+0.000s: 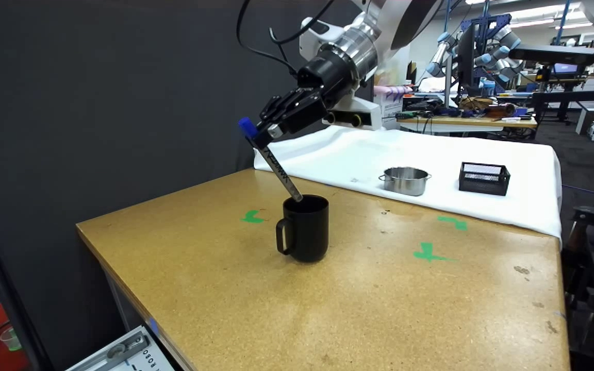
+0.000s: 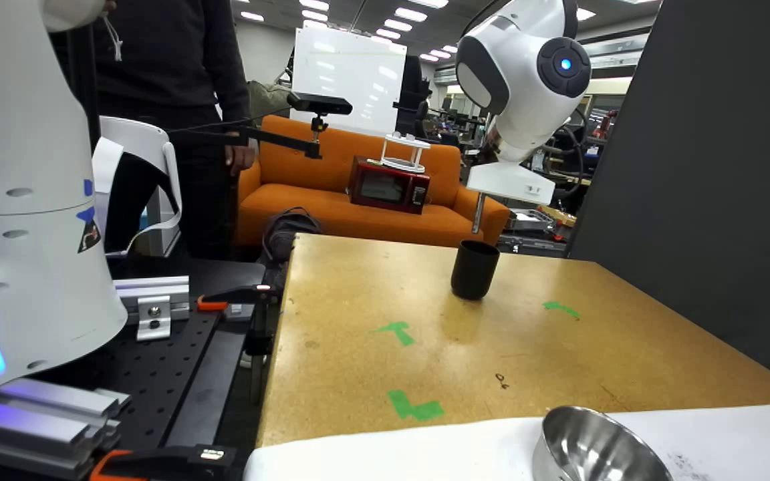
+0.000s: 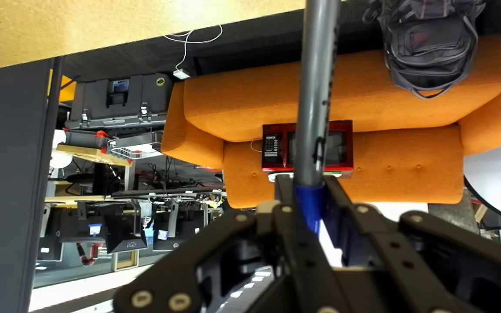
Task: Put the blue pen inside the black mug
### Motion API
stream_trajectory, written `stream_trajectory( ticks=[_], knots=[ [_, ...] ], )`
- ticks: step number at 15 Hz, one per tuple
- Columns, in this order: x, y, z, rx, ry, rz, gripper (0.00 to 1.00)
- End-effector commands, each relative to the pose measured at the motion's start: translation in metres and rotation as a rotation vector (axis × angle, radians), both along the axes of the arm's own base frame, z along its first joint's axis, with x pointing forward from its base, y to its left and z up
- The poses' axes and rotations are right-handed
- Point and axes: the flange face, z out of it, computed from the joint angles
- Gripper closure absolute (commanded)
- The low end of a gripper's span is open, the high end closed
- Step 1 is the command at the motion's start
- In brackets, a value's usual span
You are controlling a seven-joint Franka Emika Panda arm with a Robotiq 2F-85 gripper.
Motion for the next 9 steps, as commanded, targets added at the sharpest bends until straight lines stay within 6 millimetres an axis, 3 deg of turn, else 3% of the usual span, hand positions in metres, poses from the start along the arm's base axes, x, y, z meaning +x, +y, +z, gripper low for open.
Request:
stream_trajectory(
  ticks=[1,5,6,9],
  knots=[
    [0.005,0.001,0.001,0.025,-0.022,-0.012,0.95],
    [0.004,0.001,0.0,0.012,-0.013,-0.027,0.95],
    [0.016,-0.025,-0.02,0.002,-0.027,-0.031,0.95],
    [0.023,-0.06,-0.033,-0.018,-0.009,-0.082,0.95]
  ],
)
